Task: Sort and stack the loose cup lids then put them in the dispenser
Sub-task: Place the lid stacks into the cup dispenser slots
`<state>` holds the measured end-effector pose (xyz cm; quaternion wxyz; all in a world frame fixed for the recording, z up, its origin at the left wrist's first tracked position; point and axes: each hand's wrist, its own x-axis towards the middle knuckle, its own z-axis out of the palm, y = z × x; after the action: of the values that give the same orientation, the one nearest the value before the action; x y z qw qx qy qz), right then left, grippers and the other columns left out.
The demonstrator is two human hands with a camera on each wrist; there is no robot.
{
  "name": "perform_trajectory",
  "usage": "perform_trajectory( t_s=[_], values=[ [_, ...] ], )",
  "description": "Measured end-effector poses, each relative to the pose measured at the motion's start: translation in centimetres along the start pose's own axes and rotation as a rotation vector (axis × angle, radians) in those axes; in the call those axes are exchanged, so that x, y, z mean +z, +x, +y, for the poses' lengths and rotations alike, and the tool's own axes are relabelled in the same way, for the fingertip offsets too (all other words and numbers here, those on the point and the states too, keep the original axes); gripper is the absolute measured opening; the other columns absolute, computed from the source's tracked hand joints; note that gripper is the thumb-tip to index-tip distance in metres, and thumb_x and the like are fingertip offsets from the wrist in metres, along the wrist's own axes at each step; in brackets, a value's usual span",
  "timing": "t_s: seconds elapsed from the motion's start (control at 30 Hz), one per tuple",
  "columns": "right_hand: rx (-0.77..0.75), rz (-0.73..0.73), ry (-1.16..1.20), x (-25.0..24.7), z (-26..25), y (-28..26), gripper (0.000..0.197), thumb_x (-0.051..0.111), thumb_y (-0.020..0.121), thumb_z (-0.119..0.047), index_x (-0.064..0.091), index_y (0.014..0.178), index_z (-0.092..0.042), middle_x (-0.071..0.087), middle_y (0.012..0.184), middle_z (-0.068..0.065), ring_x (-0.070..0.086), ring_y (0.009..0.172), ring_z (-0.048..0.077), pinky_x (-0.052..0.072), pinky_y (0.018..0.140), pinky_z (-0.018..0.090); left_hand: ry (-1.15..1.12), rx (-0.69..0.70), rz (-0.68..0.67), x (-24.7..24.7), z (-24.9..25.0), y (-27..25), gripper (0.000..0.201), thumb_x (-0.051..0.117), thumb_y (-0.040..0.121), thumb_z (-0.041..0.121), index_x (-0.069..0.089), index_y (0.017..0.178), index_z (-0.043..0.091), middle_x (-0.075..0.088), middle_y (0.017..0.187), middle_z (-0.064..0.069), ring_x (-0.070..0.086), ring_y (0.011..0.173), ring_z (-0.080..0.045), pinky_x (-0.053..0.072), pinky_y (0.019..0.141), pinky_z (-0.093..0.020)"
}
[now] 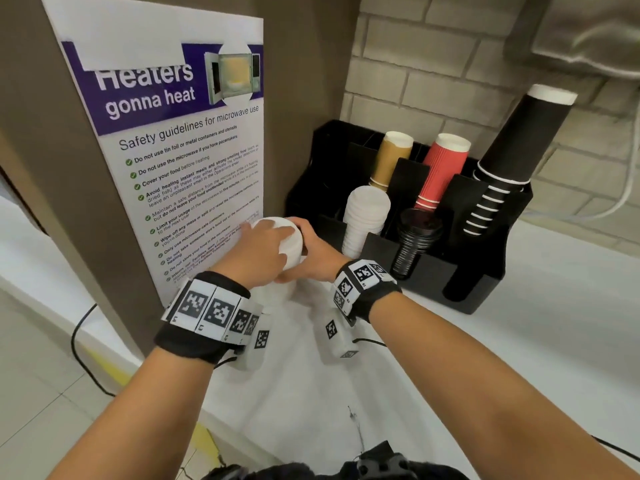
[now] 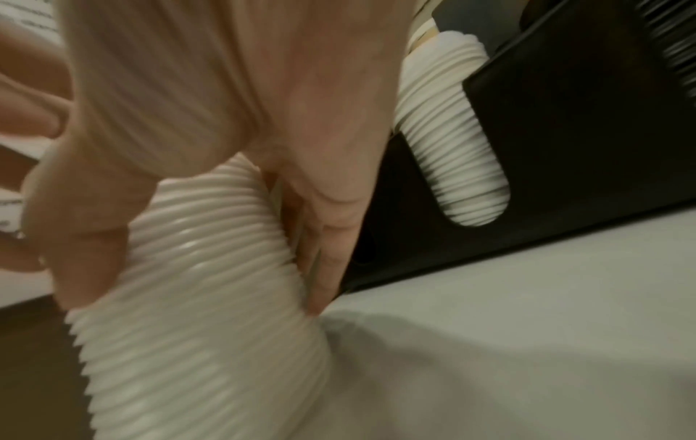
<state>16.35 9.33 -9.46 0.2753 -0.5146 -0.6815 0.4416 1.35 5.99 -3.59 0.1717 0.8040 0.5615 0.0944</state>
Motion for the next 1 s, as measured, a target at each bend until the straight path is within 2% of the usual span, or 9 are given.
perform_trajectory(
  t_s=[0.13, 0.23, 0.37, 0.43, 0.53, 0.63, 0.7, 0.87, 1.0],
  values=[
    [-0.018, 0.088, -0.075, -1.5, 0.3, -1.4, 0.098, 0.087, 0.063, -0.01, 0.026, 0.139, -0.026, 0.053, 0.121, -0.001, 0.052, 0.108, 0.013, 0.046, 0.083, 0.016, -0.122, 0.065, 0.026, 0.6, 0.5, 0.2, 0.058, 0.048, 0.096, 0.003, 0.035, 0.149, 0.023, 0.027, 0.157, -0.004, 0.028, 0.141, -0.027, 0.025, 0.116, -0.038],
    [-0.01, 0.139, -0.073, -3.4, 1.2, -3.5, 0.099, 0.087, 0.063, -0.011, 0.026, 0.138, -0.024, 0.049, 0.124, -0.002, 0.052, 0.113, 0.013, 0.049, 0.089, 0.023, -0.172, 0.156, -0.005, 1.4, 1.9, 0.7, 0.057, 0.05, 0.096, 0.005, 0.037, 0.149, 0.023, 0.027, 0.158, -0.003, 0.027, 0.142, -0.025, 0.025, 0.117, -0.042],
    [0.072, 0.226, -0.061, -5.8, 2.8, -7.2, 0.1, 0.088, 0.062, -0.013, 0.025, 0.138, -0.029, 0.051, 0.126, 0.003, 0.053, 0.116, 0.02, 0.052, 0.095, 0.042, -0.22, 0.273, -0.084, 2.9, 4.9, 1.5, 0.056, 0.051, 0.097, 0.004, 0.038, 0.149, 0.021, 0.026, 0.158, 0.0, 0.024, 0.145, -0.021, 0.022, 0.119, -0.038],
    [0.092, 0.276, -0.065, -6.7, 3.6, -8.9, 0.102, 0.088, 0.06, -0.013, 0.025, 0.139, -0.028, 0.051, 0.127, 0.002, 0.052, 0.119, 0.02, 0.05, 0.096, 0.044, -0.211, 0.324, -0.113, 3.7, 6.5, 1.9, 0.056, 0.052, 0.096, 0.005, 0.039, 0.148, 0.023, 0.026, 0.158, 0.001, 0.023, 0.145, -0.02, 0.02, 0.119, -0.036],
    [0.125, 0.33, -0.099, -8.1, 4.5, -11.0, 0.103, 0.09, 0.058, -0.018, 0.026, 0.138, -0.031, 0.051, 0.126, -0.002, 0.052, 0.118, 0.018, 0.051, 0.096, 0.04, -0.223, 0.394, -0.135, 4.5, 8.5, 2.3, 0.055, 0.053, 0.095, 0.004, 0.044, 0.145, 0.025, 0.029, 0.157, 0.003, 0.025, 0.144, -0.018, 0.021, 0.117, -0.032],
    [0.193, 0.349, -0.08, -9.0, 4.9, -12.7, 0.094, 0.089, 0.06, -0.024, 0.027, 0.128, -0.044, 0.052, 0.118, -0.006, 0.057, 0.106, 0.018, 0.058, 0.075, 0.031, -0.253, 0.447, -0.153, 4.8, 9.8, 2.6, 0.052, 0.054, 0.093, 0.0, 0.051, 0.139, 0.024, 0.032, 0.155, 0.001, 0.027, 0.143, -0.017, 0.02, 0.114, -0.027],
    [0.226, 0.366, -0.078, -9.1, 5.0, -13.3, 0.09, 0.087, 0.064, -0.028, 0.026, 0.128, -0.045, 0.052, 0.115, -0.007, 0.058, 0.103, 0.016, 0.058, 0.066, 0.027, -0.273, 0.454, -0.165, 4.9, 10.1, 2.8, 0.051, 0.052, 0.093, -0.003, 0.053, 0.137, 0.024, 0.031, 0.155, 0.0, 0.027, 0.143, -0.018, 0.021, 0.113, -0.027],
    [0.231, 0.319, -0.228, -10.3, 3.9, -13.3, 0.102, 0.088, 0.063, -0.031, 0.022, 0.14, -0.027, 0.05, 0.124, -0.004, 0.052, 0.114, 0.016, 0.048, 0.095, 0.03, -0.398, 0.474, -0.151, 4.9, 9.3, 2.8, 0.052, 0.053, 0.09, -0.008, 0.058, 0.131, 0.023, 0.034, 0.15, -0.001, 0.031, 0.139, -0.017, 0.024, 0.11, -0.021],
    [0.228, 0.256, -0.415, -12.6, 1.1, -12.7, 0.111, 0.088, 0.059, -0.04, 0.02, 0.146, -0.026, 0.043, 0.127, -0.002, 0.046, 0.109, 0.013, 0.042, 0.091, 0.026, -0.644, 0.436, -0.052, 4.4, 7.4, 2.5, 0.045, 0.06, 0.089, -0.003, 0.058, 0.125, 0.025, 0.044, 0.136, 0.003, 0.04, 0.13, -0.014, 0.036, 0.112, -0.038]
  ],
)
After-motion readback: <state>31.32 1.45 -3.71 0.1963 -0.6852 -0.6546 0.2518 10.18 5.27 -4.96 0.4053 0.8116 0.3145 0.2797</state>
